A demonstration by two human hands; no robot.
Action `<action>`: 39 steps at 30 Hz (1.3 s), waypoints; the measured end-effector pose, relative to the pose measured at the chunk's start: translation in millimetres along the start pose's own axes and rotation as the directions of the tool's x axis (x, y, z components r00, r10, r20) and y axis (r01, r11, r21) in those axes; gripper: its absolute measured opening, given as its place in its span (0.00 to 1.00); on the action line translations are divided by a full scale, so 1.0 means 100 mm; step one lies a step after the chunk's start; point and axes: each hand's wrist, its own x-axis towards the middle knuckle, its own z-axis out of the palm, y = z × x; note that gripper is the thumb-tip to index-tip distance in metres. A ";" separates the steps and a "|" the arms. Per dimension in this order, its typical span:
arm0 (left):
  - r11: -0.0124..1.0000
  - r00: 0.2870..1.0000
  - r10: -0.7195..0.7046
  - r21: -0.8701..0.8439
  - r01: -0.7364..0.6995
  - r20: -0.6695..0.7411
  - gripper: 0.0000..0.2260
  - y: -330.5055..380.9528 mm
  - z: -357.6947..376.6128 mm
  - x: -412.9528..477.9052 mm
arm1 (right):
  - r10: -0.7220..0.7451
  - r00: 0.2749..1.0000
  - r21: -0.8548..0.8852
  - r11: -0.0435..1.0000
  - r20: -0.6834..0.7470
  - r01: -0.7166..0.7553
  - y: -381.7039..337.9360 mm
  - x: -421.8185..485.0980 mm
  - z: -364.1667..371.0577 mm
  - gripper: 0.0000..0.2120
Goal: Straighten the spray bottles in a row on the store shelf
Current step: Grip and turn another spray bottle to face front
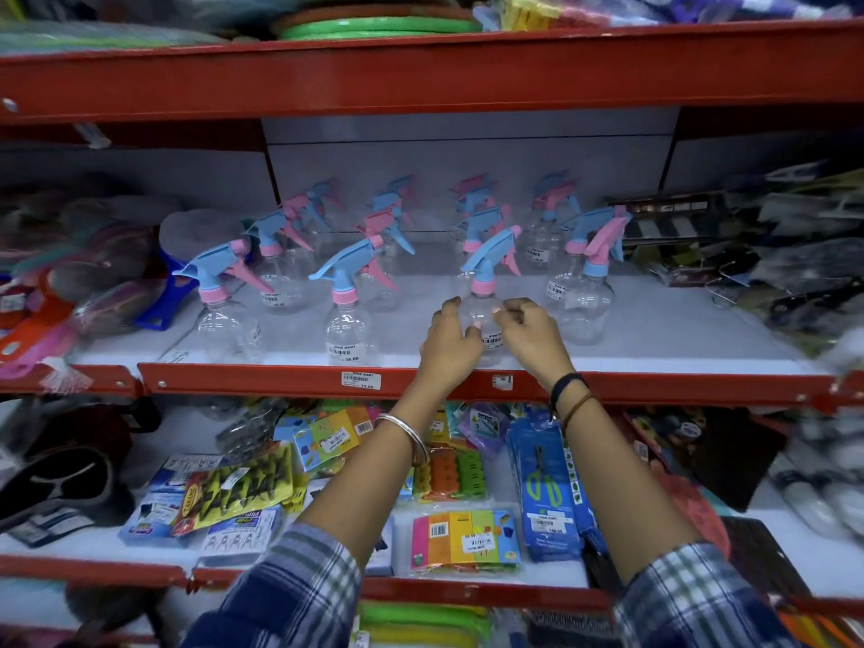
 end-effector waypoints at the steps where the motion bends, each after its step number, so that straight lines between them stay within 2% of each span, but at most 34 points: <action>1: 1.000 1.000 0.006 0.010 -0.005 -0.009 0.23 0.01 0.00 -0.04 | -0.003 1.000 0.002 1.000 -0.001 0.003 -0.01 -0.04 0.00 0.19; 5: 0.999 0.999 0.013 0.036 -0.012 -0.036 0.23 0.01 -0.01 -0.24 | 0.008 1.000 0.034 0.999 -0.018 -0.007 -0.04 -0.20 -0.01 0.16; 11: 1.000 0.998 0.014 -0.021 -0.016 -0.062 0.21 0.02 -0.01 -0.38 | 0.023 0.999 -0.009 1.000 -0.043 -0.024 -0.07 -0.33 -0.05 0.16; 12: 1.000 0.997 0.017 -0.021 -0.018 -0.080 0.20 0.02 0.00 -0.40 | 0.024 0.999 -0.010 1.000 -0.039 -0.024 -0.07 -0.34 -0.06 0.17; 14: 0.997 0.975 0.075 -0.010 -0.079 -0.208 0.19 0.04 0.02 -0.45 | 0.019 0.998 -0.007 1.000 -0.053 -0.019 -0.05 -0.35 -0.09 0.19; 16: 0.967 0.892 0.246 0.028 -0.254 -0.379 0.15 0.09 0.05 -0.50 | -0.011 0.993 0.031 0.999 -0.121 0.015 -0.01 -0.37 -0.16 0.19; 18: 0.892 0.781 0.432 0.088 -0.443 -0.450 0.12 0.22 0.13 -0.50 | -0.065 0.970 0.078 0.993 -0.234 0.086 0.06 -0.36 -0.31 0.15; 22: 0.631 0.523 0.774 0.362 -0.686 -0.357 0.07 0.51 0.43 -0.46 | -0.087 0.905 0.090 0.987 -0.417 0.136 0.24 -0.26 -0.69 0.07; 24: 0.552 0.452 0.831 0.383 -0.741 -0.322 0.07 0.58 0.59 -0.47 | -0.060 0.889 0.088 0.990 -0.454 0.112 0.32 -0.17 -0.83 0.06; 26: 0.582 0.463 0.808 0.370 -0.724 -0.364 0.09 0.57 0.75 -0.47 | -0.060 0.873 0.062 0.993 -0.483 0.102 0.37 -0.08 -0.93 0.09; 28: 0.693 0.508 0.712 0.369 -0.620 -0.484 0.17 0.54 0.81 -0.40 | -0.078 0.859 0.041 0.993 -0.506 0.115 0.37 -0.01 -0.97 0.12; 29: 0.760 0.554 0.642 0.350 -0.547 -0.529 0.23 0.51 0.80 -0.35 | -0.113 0.858 0.022 0.990 -0.500 0.142 0.36 0.00 -0.95 0.12; 30: 0.824 0.639 0.565 0.313 -0.472 -0.522 0.30 0.49 0.75 -0.31 | -0.164 0.861 -0.004 0.983 -0.482 0.184 0.34 -0.01 -0.90 0.11; 32: 0.915 0.837 0.399 0.229 -0.334 -0.374 0.39 0.43 0.63 -0.21 | -0.262 0.871 -0.043 0.962 -0.416 0.269 0.29 -0.07 -0.74 0.12; 33: 0.929 0.885 0.354 0.225 -0.294 -0.302 0.41 0.39 0.59 -0.17 | -0.288 0.878 -0.043 0.955 -0.383 0.294 0.26 -0.09 -0.66 0.14; 36: 0.924 0.896 0.339 0.281 -0.260 -0.287 0.40 0.32 0.54 -0.13 | -0.322 0.889 -0.010 0.941 -0.325 0.337 0.20 -0.12 -0.49 0.15; 39: 0.919 0.894 0.341 0.303 -0.252 -0.290 0.34 0.25 0.48 -0.12 | -0.346 0.900 0.060 0.926 -0.266 0.374 0.17 -0.13 -0.39 0.14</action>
